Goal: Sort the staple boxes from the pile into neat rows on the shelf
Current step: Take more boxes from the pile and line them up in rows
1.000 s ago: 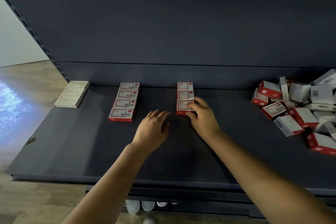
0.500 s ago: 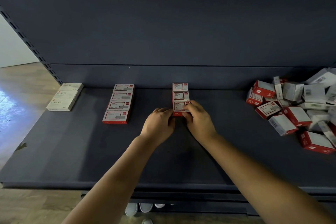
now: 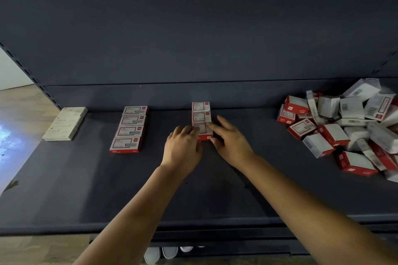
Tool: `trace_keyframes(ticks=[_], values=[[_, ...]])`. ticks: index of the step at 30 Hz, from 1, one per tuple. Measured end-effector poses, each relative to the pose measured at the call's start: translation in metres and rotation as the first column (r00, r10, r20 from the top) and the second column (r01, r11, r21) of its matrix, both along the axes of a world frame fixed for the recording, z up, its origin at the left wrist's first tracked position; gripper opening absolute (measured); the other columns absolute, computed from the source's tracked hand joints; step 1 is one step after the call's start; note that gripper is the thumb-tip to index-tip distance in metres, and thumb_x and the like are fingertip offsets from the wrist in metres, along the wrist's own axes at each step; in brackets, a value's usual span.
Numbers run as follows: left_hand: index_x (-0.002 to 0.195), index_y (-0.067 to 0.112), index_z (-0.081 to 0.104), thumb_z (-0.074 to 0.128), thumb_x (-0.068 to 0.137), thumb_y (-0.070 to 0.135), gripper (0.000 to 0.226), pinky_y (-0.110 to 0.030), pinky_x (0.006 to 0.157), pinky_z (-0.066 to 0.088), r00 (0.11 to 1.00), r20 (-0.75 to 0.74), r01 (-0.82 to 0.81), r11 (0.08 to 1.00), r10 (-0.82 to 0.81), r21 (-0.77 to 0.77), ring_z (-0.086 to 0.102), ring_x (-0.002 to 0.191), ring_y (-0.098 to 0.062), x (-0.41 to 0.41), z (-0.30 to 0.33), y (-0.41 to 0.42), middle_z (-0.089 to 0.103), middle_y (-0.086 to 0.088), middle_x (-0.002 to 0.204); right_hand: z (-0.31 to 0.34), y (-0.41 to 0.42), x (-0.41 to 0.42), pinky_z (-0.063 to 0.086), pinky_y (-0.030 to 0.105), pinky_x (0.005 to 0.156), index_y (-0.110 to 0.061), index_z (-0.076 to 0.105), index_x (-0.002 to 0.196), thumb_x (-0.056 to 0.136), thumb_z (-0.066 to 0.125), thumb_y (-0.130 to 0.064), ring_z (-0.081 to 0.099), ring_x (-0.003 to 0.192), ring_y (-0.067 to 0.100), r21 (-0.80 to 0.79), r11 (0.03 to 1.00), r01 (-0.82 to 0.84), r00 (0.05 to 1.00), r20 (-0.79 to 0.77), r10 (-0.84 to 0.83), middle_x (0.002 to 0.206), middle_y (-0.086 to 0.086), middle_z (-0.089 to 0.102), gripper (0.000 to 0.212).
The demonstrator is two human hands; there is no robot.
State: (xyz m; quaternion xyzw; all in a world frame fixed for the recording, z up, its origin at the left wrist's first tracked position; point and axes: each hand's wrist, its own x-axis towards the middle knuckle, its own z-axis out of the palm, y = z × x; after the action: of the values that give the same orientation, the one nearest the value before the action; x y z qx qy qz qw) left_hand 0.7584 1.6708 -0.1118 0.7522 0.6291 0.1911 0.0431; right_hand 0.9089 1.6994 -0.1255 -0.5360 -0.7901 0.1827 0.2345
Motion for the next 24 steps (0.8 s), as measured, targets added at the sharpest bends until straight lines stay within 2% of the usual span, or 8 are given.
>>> trace_keyframes(ticks=[2, 3, 8, 13, 19, 24], values=[[0.109, 0.005, 0.065, 0.051, 0.082, 0.014, 0.032, -0.04, 0.076, 0.049, 0.999, -0.004, 0.048, 0.998, -0.048, 0.048, 0.06, 0.098, -0.034, 0.014, 0.003, -0.002, 0.066, -0.011, 0.108, 0.004, -0.011, 0.014, 0.024, 0.026, 0.109, -0.02, 0.034, 0.143, 0.093, 0.053, -0.014, 0.025, 0.139, 0.022, 0.019, 1.0, 0.003, 1.0, 0.031, -0.003, 0.154, 0.005, 0.022, 0.053], [0.105, 0.005, 0.067, 0.05, 0.078, 0.016, 0.033, -0.04, 0.073, 0.051, 0.998, -0.005, 0.067, 0.996, -0.067, 0.061, 0.062, 0.094, -0.034, 0.021, 0.004, -0.003, 0.068, -0.01, 0.104, 0.005, -0.017, 0.022, 0.024, 0.026, 0.109, -0.019, 0.035, 0.143, 0.093, 0.053, -0.013, 0.026, 0.139, 0.022, 0.037, 0.999, 0.008, 0.999, 0.033, -0.009, 0.153, 0.005, 0.023, 0.053], [0.1, 0.007, 0.069, 0.039, 0.079, 0.024, 0.04, -0.036, 0.066, 0.053, 0.982, -0.018, 0.191, 0.979, -0.19, 0.074, 0.065, 0.088, -0.029, 0.061, 0.009, -0.015, 0.068, -0.006, 0.096, 0.004, -0.041, 0.065, 0.034, 0.029, 0.096, -0.007, 0.055, 0.128, 0.084, 0.063, -0.004, 0.047, 0.124, 0.035, 0.127, 0.99, 0.054, 0.999, -0.008, -0.053, 0.14, 0.016, 0.044, 0.045], [0.096, 0.008, 0.069, 0.038, 0.079, 0.024, 0.039, -0.035, 0.069, 0.054, 0.965, 0.011, 0.262, 0.962, -0.263, 0.073, 0.066, 0.085, -0.027, 0.105, 0.009, -0.025, 0.069, -0.005, 0.093, -0.001, -0.059, 0.112, 0.028, 0.025, 0.099, -0.008, 0.056, 0.127, 0.087, 0.06, -0.006, 0.045, 0.126, 0.031, 0.095, 0.989, 0.109, 0.994, -0.026, -0.107, 0.137, 0.013, 0.047, 0.041], [0.096, 0.009, 0.07, 0.038, 0.08, 0.025, 0.039, -0.036, 0.072, 0.055, 0.954, 0.029, 0.296, 0.954, -0.298, 0.038, 0.066, 0.088, -0.026, 0.157, 0.003, -0.035, 0.069, -0.004, 0.095, -0.006, -0.076, 0.166, 0.039, 0.033, 0.091, -0.001, 0.065, 0.112, 0.076, 0.064, 0.0, 0.061, 0.104, 0.037, 0.168, 0.982, 0.088, 0.996, -0.036, -0.083, 0.114, 0.018, 0.063, 0.036], [0.093, 0.009, 0.07, 0.038, 0.079, 0.025, 0.038, -0.036, 0.071, 0.055, 0.954, 0.035, 0.297, 0.955, -0.298, 0.027, 0.066, 0.085, -0.026, 0.197, 0.0, -0.038, 0.069, -0.004, 0.092, -0.007, -0.072, 0.205, 0.046, 0.035, 0.093, -0.003, 0.063, 0.116, 0.082, 0.059, -0.004, 0.057, 0.11, 0.03, 0.14, 0.984, 0.107, 0.993, -0.071, -0.098, 0.118, 0.013, 0.061, 0.034]])
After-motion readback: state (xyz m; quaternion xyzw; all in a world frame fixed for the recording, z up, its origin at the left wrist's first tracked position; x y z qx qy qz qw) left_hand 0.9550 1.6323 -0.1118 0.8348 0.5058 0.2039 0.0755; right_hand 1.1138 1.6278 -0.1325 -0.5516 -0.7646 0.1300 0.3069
